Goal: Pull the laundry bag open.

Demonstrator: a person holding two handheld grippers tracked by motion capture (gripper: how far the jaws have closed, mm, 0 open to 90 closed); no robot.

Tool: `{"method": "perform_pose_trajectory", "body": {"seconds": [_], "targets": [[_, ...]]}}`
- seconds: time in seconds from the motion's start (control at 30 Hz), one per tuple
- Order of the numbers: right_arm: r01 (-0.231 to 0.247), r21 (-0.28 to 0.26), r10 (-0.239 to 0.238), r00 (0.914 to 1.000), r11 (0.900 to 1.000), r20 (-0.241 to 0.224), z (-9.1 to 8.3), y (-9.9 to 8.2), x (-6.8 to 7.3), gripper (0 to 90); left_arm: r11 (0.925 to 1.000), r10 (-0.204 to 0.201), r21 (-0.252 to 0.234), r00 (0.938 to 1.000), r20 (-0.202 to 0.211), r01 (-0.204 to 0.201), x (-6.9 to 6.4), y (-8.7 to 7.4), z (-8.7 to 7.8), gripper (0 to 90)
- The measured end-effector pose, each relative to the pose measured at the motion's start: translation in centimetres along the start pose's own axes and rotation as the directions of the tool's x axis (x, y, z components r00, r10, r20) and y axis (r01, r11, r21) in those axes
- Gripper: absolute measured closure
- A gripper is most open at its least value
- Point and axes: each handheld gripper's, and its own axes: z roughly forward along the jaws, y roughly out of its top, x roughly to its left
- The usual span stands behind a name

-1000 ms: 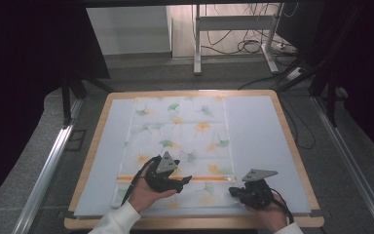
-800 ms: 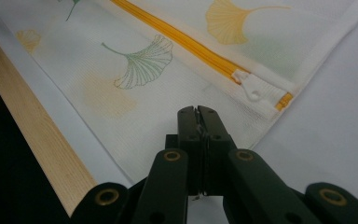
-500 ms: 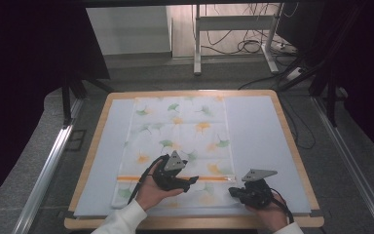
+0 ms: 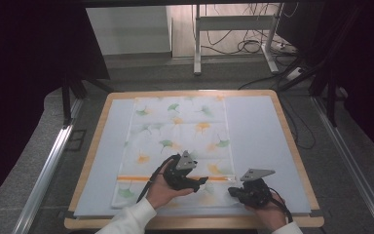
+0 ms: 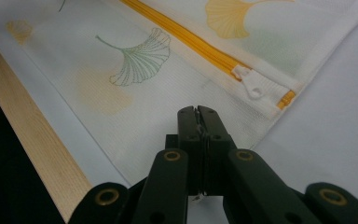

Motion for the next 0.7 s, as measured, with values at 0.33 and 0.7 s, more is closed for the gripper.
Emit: {"method": "perform_pose_trajectory", "body": {"seconds": [0.33,0.7], "targets": [[-0.003,0.003,0.003,1.0,1.0,-0.001,-0.1,0.0,0.0,87.8,0.9994,0.033,-0.003,0.9993,0.016,-0.033,-1.1,1.3,2.8,35.6],[-0.008,0.001,0.008,1.0,1.0,0.006,0.0,-0.1,-0.1,87.8,0.9985,0.054,0.013,0.9984,0.019,-0.054,-1.5,2.1,4.5,37.4]]}}
